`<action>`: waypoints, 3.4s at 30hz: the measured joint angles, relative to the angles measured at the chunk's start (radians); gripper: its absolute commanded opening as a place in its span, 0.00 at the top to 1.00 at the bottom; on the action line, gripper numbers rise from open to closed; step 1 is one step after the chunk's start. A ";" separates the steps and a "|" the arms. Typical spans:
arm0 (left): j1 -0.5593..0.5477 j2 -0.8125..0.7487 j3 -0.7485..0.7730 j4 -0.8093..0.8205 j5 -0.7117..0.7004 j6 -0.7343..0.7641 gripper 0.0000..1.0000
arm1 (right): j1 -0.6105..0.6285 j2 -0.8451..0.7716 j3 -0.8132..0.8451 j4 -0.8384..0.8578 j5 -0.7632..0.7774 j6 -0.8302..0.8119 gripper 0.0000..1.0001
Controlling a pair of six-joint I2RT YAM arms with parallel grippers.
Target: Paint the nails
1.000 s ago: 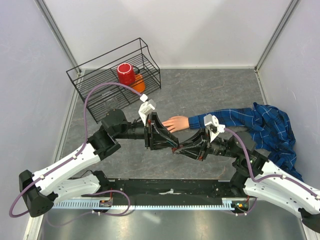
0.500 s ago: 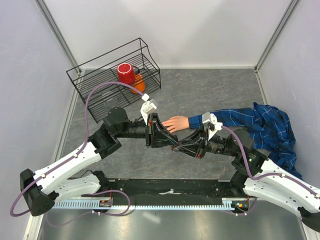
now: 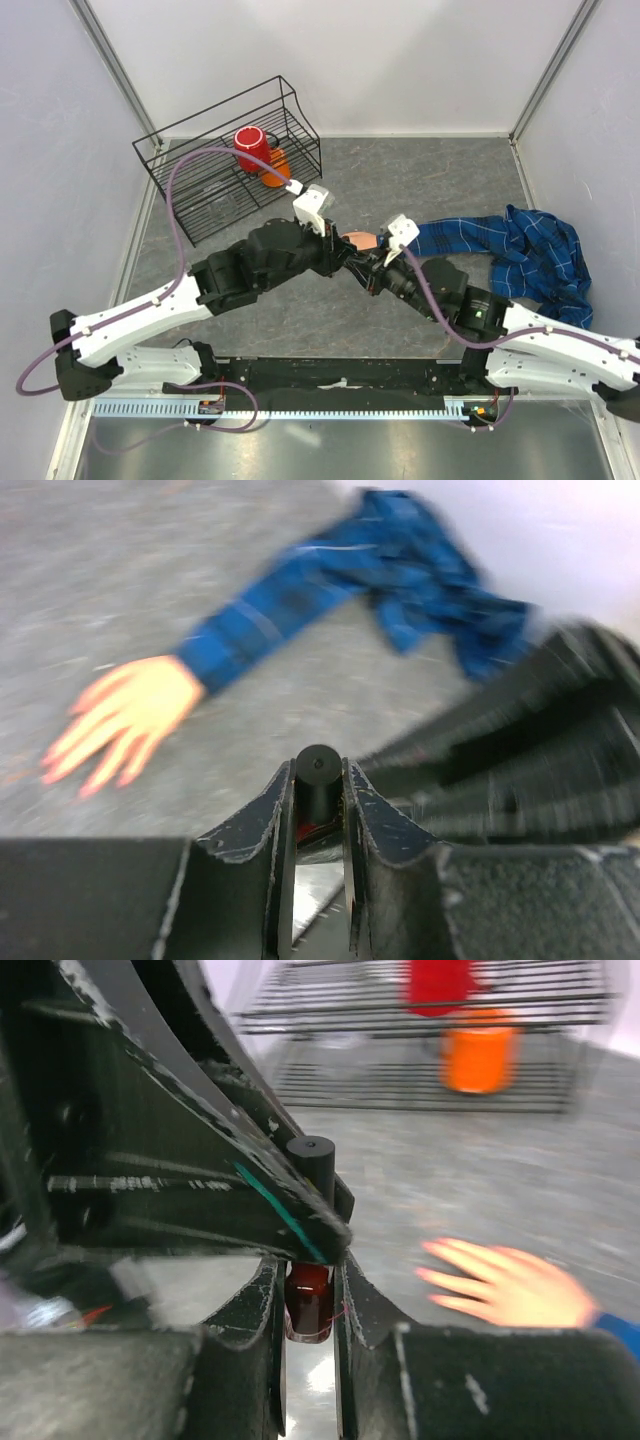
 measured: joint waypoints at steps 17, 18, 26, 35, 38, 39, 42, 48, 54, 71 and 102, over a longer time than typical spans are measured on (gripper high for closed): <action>0.164 -0.181 -0.182 0.182 0.470 -0.034 0.34 | 0.113 -0.145 -0.069 0.015 -0.106 -0.106 1.00; 0.181 -0.193 -0.194 0.209 0.531 -0.038 0.36 | 0.111 -0.155 -0.069 0.014 -0.143 -0.100 1.00; 0.206 -0.202 -0.230 0.428 0.869 -0.104 0.42 | 0.111 -0.204 -0.069 0.016 -0.325 -0.045 1.00; 0.206 -0.188 -0.262 0.623 1.049 -0.198 0.42 | 0.110 -0.211 -0.069 0.079 -0.399 0.011 1.00; 0.206 -0.176 -0.262 0.643 1.075 -0.210 0.50 | 0.110 -0.196 -0.069 0.106 -0.414 0.023 1.00; 0.206 -0.172 -0.262 0.647 1.079 -0.213 0.51 | 0.110 -0.191 -0.069 0.115 -0.418 0.026 1.00; 0.206 -0.162 -0.262 0.651 1.085 -0.217 0.66 | 0.110 -0.174 -0.068 0.136 -0.430 0.034 1.00; 0.218 -0.149 -0.232 0.596 1.066 -0.173 0.98 | 0.111 -0.148 -0.060 0.144 -0.404 0.061 1.00; 0.188 -0.159 -0.100 0.292 0.705 -0.030 0.98 | 0.116 -0.100 0.005 0.093 -0.162 0.030 1.00; 0.157 0.006 0.109 -0.045 0.098 0.060 0.12 | -0.053 0.137 0.100 0.094 0.049 -0.189 1.00; 0.441 -0.032 -0.122 0.578 1.158 -0.303 0.56 | -0.402 0.117 0.008 0.420 -1.075 0.348 1.00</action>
